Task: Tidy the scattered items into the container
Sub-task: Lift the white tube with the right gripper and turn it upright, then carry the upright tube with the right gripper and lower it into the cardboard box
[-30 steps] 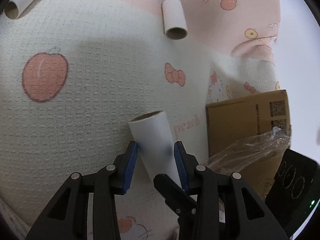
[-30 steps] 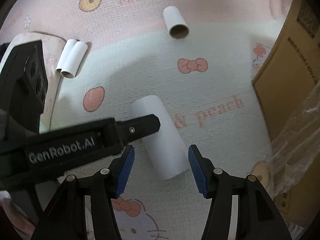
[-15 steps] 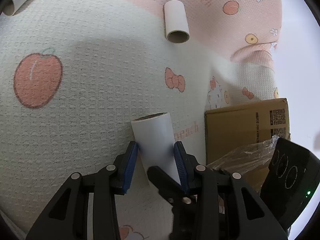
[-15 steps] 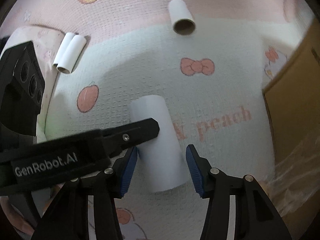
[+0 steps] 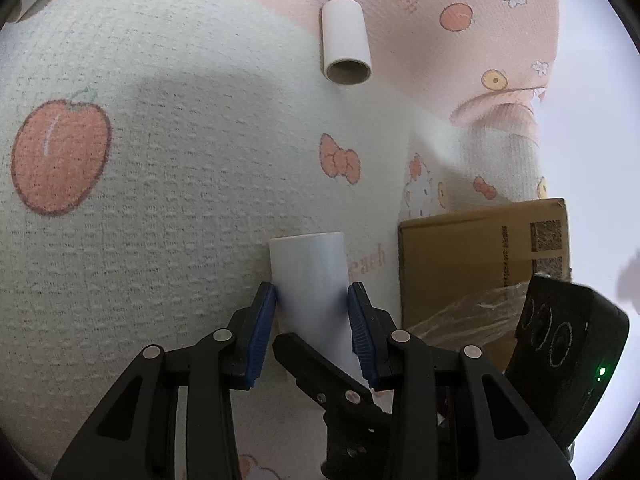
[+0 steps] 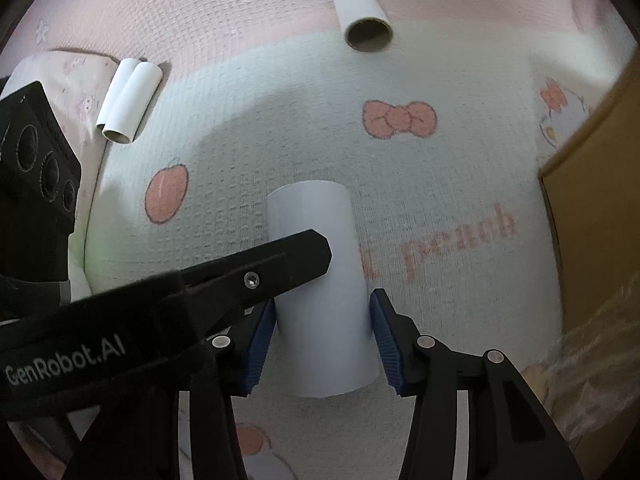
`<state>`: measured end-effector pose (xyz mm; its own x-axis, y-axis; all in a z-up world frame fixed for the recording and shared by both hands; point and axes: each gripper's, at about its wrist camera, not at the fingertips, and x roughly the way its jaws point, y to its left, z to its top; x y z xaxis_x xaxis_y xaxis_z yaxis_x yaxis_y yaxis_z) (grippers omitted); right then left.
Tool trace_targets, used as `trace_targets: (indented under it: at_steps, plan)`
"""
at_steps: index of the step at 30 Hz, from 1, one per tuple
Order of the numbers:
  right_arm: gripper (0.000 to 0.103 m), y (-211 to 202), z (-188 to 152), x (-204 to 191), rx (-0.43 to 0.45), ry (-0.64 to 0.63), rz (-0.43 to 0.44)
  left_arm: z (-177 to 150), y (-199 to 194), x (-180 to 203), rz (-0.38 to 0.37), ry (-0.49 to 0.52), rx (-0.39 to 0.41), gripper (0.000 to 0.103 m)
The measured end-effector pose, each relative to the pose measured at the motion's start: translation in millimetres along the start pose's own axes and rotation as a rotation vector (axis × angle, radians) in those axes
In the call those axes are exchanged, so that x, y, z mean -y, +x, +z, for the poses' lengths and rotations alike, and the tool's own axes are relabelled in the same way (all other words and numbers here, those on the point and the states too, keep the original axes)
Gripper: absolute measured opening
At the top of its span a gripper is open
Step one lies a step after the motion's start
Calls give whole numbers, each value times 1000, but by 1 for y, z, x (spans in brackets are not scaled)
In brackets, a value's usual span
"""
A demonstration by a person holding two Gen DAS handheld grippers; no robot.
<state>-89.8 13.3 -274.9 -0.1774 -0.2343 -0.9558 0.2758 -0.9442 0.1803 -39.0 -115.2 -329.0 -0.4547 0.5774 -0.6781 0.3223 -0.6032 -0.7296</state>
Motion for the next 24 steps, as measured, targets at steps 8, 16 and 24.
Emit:
trace_targets:
  at_steps: [8, 16, 24]
  plan:
    - [44, -34, -21, -6, 57, 36, 0, -14, -18, 22, -32, 92, 4, 40]
    - [44, -74, -32, -17, 147, -3, -13, -28, -54, 52, -43, 168, 81, 40]
    - [43, -118, -32, -26, 246, -43, -8, -30, -85, 97, -32, 278, 143, 40]
